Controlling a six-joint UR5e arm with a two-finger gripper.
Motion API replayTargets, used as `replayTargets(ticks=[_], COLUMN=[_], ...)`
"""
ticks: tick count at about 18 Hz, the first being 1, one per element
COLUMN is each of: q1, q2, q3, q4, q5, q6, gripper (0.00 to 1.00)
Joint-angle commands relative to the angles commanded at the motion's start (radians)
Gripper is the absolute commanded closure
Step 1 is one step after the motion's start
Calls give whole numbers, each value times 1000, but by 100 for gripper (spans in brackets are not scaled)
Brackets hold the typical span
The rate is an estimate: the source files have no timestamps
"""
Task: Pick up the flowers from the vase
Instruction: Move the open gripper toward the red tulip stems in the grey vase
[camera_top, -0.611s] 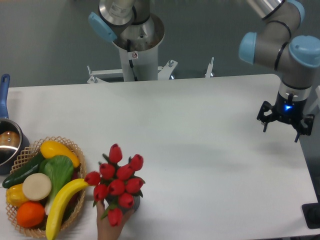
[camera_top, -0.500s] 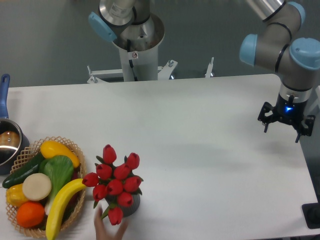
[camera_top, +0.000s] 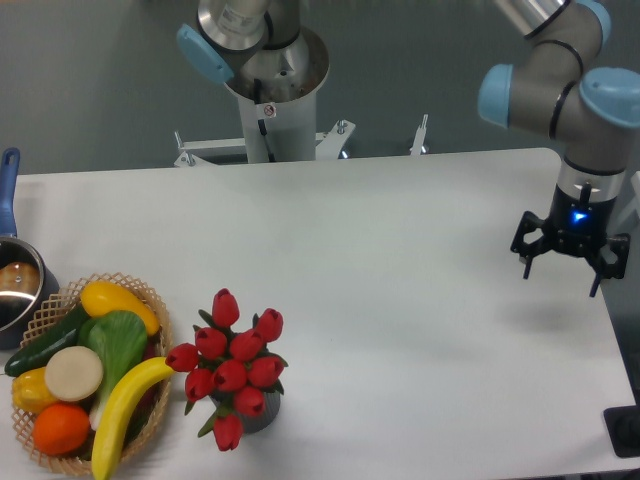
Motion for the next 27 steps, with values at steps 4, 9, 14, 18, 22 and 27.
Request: replayTargets(ticks=[4, 9, 14, 18, 22, 27], q1=[-12, -90, -196, -218, -314, -365], q2=[69, 147, 154, 134, 66, -35], q3=[-109, -227, -246, -269, -229, -126], q4=[2, 0, 0, 2, 5, 6], q5=[-126, -255, -363, -604, -646, -660], q6=[9, 1, 6, 12, 14, 11], gripper=[0, 0, 0, 0, 0, 0])
